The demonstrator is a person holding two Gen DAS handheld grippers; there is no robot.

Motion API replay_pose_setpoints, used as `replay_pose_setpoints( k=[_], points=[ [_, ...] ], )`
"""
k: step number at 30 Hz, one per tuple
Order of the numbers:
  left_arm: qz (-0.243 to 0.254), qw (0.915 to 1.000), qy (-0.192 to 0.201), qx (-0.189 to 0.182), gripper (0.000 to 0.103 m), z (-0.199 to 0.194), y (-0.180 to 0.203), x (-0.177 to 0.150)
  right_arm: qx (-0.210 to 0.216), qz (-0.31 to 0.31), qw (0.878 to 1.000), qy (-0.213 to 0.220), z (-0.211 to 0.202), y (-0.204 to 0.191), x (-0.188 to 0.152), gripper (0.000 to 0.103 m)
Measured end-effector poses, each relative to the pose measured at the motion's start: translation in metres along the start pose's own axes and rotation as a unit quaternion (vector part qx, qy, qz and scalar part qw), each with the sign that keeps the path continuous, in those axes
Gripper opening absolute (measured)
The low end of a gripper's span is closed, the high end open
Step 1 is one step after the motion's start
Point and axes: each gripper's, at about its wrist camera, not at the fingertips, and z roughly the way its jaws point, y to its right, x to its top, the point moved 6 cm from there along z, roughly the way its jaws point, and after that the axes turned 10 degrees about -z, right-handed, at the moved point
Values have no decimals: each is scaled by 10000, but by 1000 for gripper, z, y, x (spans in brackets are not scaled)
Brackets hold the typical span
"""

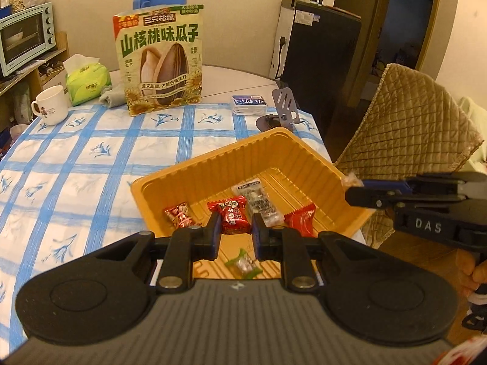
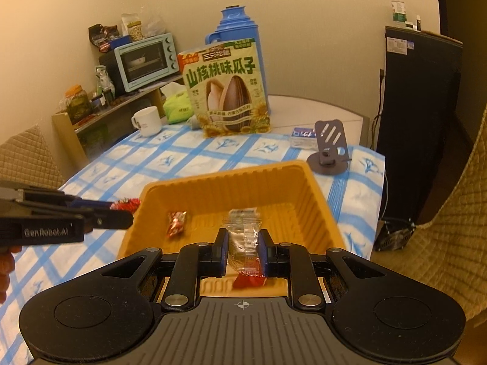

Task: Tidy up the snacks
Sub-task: 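Carry both snacks over the orange tray and open both tools to drop them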

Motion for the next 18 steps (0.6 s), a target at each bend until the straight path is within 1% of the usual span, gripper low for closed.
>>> replay_pose_setpoints(
  k=[7,12,18],
  points=[
    [36,9998,-140,166,18,36,5,7,17,4,10000,-84,28,22,10,21],
    [-16,9993,-261,275,18,61,7,10,40,46,9998,-199,48,36,10,21],
    [-102,9985,-353,410,18,82,4,14,43,52,9995,-299,66,46,10,21]
  ],
)
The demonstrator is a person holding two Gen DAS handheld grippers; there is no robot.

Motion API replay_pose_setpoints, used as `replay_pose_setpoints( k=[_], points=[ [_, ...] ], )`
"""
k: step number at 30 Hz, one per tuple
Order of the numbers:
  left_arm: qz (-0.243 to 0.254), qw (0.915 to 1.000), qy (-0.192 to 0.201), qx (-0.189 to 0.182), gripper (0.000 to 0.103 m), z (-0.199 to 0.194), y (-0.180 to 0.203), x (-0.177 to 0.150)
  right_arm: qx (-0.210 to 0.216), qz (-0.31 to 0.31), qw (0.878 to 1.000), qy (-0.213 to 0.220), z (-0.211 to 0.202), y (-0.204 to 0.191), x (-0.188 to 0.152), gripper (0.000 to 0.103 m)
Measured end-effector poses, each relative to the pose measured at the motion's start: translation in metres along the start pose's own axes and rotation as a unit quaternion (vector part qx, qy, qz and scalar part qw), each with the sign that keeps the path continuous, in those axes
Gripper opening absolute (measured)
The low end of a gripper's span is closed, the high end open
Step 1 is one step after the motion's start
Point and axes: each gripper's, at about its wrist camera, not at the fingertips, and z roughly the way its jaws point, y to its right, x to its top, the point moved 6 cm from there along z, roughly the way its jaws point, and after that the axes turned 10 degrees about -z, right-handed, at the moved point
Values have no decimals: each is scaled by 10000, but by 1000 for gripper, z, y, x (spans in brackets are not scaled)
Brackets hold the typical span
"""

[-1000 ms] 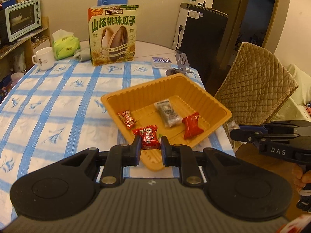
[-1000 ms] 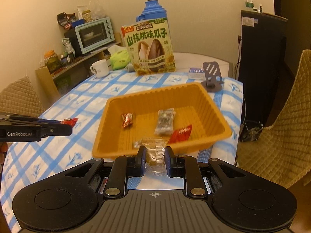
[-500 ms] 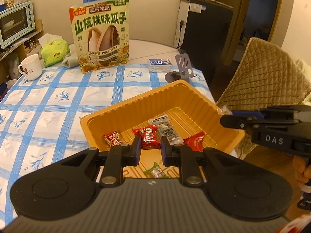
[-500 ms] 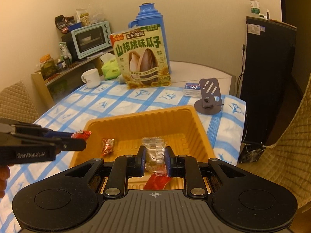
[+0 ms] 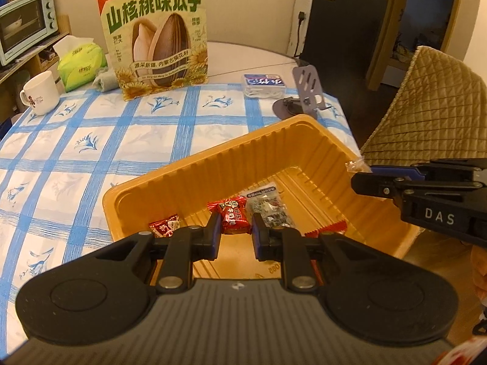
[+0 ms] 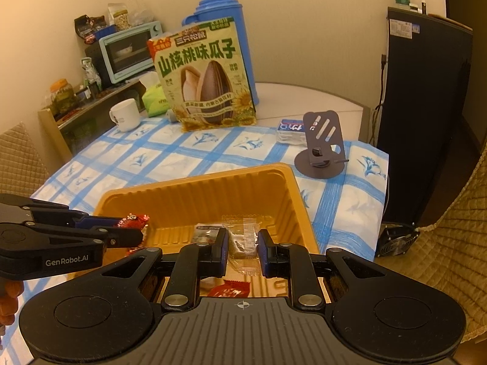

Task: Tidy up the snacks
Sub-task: 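Carry both snacks over the orange tray and open both tools to drop them, then move both open tools back toward the remaining snacks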

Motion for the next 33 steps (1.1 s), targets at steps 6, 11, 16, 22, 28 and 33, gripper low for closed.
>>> replay_pose_setpoints(
  k=[6,11,16,22,28,33],
  points=[
    [-82,9999,-97,76,19,14,-4,4,39,50,10000,-43,11,4,2,21],
    [-100,9997,-170,140,19,22,-6,5,97,68,9999,-70,18,4,5,21],
    [-135,9997,-145,175,27,24,-10,7,108,52,9999,-101,23,4,6,21],
    [-159,9997,-61,183,40,18,-13,12,104,17,9999,-132,30,5,9,21],
    [-209,9997,37,134,47,9,-17,16,104,65,9998,-167,37,6,10,21],
    [-221,9996,72,138,49,5,-20,18,115,80,9997,-220,43,6,11,21]
  ],
)
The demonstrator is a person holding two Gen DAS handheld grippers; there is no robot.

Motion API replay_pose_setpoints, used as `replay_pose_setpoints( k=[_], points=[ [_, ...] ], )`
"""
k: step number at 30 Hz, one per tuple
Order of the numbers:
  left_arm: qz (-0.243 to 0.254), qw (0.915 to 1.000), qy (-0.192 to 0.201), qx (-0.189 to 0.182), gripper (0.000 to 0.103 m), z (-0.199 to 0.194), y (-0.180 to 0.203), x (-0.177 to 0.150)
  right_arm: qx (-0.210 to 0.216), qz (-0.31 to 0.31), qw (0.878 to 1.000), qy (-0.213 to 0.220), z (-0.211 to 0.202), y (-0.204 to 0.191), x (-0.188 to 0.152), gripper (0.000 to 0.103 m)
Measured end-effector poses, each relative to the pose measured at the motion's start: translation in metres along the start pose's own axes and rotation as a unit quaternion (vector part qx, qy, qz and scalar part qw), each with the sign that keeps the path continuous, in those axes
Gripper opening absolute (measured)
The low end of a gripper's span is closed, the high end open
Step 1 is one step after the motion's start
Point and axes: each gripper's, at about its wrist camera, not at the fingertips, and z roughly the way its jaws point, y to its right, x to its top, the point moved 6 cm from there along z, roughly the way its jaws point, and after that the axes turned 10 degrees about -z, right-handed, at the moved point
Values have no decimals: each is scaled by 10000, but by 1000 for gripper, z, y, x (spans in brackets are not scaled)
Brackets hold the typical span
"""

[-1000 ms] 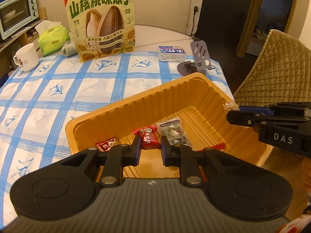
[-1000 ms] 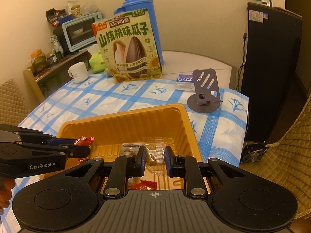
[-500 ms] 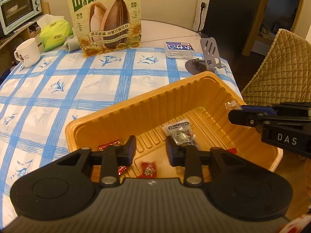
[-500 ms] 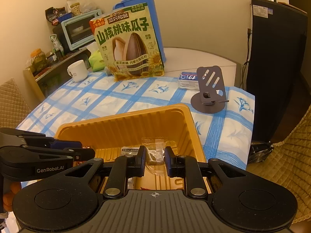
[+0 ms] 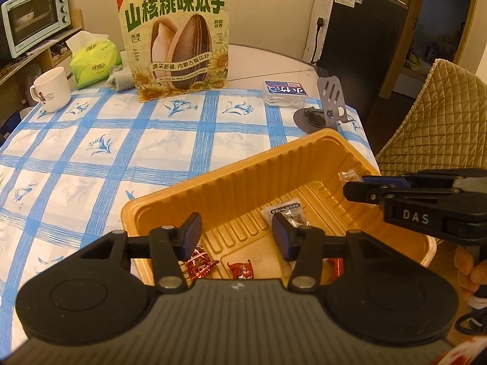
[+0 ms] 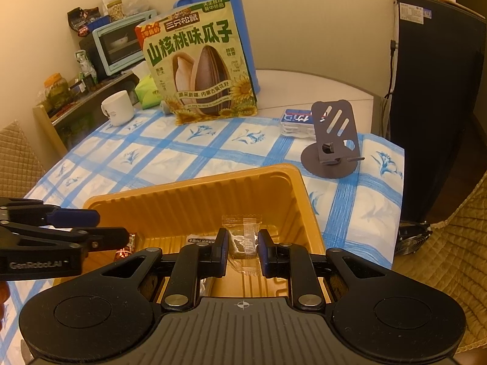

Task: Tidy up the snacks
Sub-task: 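Move both open tools back toward the remaining snacks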

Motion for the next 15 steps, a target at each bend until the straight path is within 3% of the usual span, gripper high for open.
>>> replay_pose_setpoints(
  k=[12,14,15],
  points=[
    [-35,9999,81,48,58,-8,-5,0,-102,43,9999,-25,5,-2,0,22],
    [-32,9999,91,33,64,-11,-5,0,-103,90,9999,-15,3,-1,0,29],
    [-41,9999,101,10,69,-12,-5,0,-118,112,9999,33,1,-1,0,49]
  ],
)
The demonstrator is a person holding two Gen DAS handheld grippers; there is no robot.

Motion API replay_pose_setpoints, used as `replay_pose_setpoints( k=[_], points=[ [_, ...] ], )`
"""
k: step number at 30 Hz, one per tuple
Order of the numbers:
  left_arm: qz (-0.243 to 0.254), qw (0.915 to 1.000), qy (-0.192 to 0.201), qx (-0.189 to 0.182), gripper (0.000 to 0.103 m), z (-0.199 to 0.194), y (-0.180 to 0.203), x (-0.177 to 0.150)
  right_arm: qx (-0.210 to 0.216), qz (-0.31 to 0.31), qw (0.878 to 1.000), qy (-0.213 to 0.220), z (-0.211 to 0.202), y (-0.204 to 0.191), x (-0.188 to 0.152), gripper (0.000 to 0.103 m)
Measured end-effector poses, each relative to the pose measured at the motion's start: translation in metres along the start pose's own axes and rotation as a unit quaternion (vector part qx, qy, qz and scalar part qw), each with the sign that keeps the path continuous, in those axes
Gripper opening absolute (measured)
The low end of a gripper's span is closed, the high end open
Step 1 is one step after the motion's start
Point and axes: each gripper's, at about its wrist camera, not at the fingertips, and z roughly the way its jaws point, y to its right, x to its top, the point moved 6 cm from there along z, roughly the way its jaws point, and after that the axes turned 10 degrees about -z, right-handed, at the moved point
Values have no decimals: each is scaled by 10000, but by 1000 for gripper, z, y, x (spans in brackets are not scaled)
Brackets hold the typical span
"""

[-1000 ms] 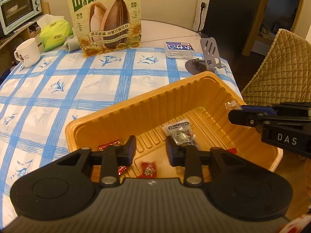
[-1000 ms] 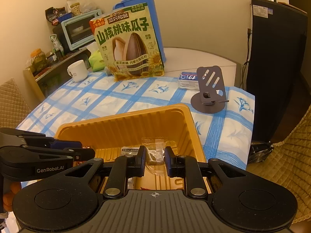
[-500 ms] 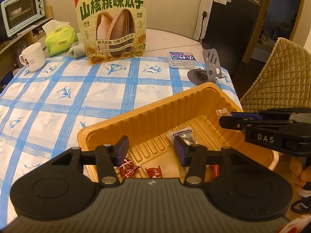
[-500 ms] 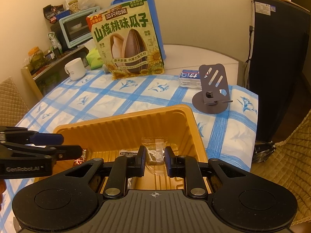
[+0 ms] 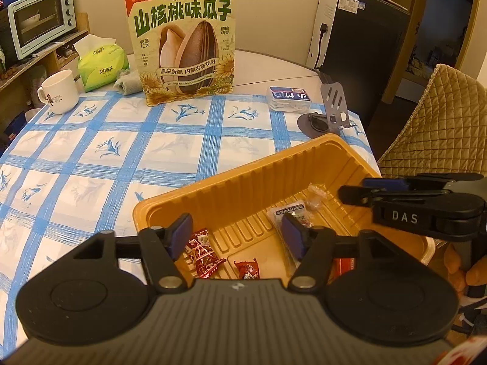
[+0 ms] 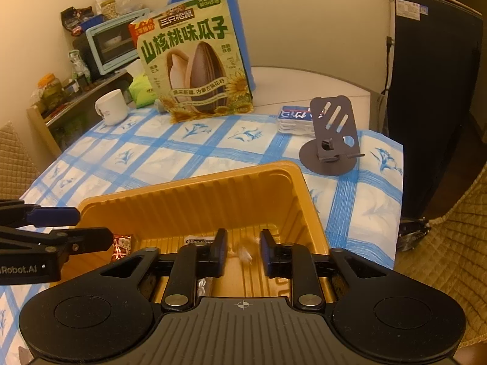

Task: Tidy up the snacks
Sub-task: 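Move both open tools back toward the remaining snacks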

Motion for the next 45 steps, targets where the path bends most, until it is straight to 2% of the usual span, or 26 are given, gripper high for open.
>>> replay_pose_setpoints(
  k=[1,2,6,10,17,20,24,28,34,45],
  points=[
    [-10,10000,19,-27,71,-2,0,0,-37,9,9999,95,-4,0,0,71],
    [-8,10000,46,-53,72,-4,0,0,-71,-9,9998,207,-8,0,1,77],
    [53,9999,119,-80,79,-13,1,1,-71,-6,9997,233,-16,-1,3,82],
    [41,9997,169,-141,80,-23,1,2,-185,141,9994,264,-28,0,4,88],
    [51,9993,230,-306,83,-49,3,0,-304,333,9984,336,-57,-5,2,92],
    [48,9989,257,-379,87,-64,2,-1,-364,379,9979,365,-71,-11,1,92],
    [80,9983,299,-498,87,-88,-1,-3,-391,424,9974,427,-93,-26,-1,92],
    [197,9981,356,-464,87,-112,-7,-9,-467,461,9969,428,-112,-43,-7,92],
    [152,9979,358,-527,87,-146,-30,-25,-546,531,9962,419,-141,-74,-23,92],
    [87,9981,210,-568,87,-210,-81,-74,-606,693,9948,425,-186,-146,-59,92]
  ],
)
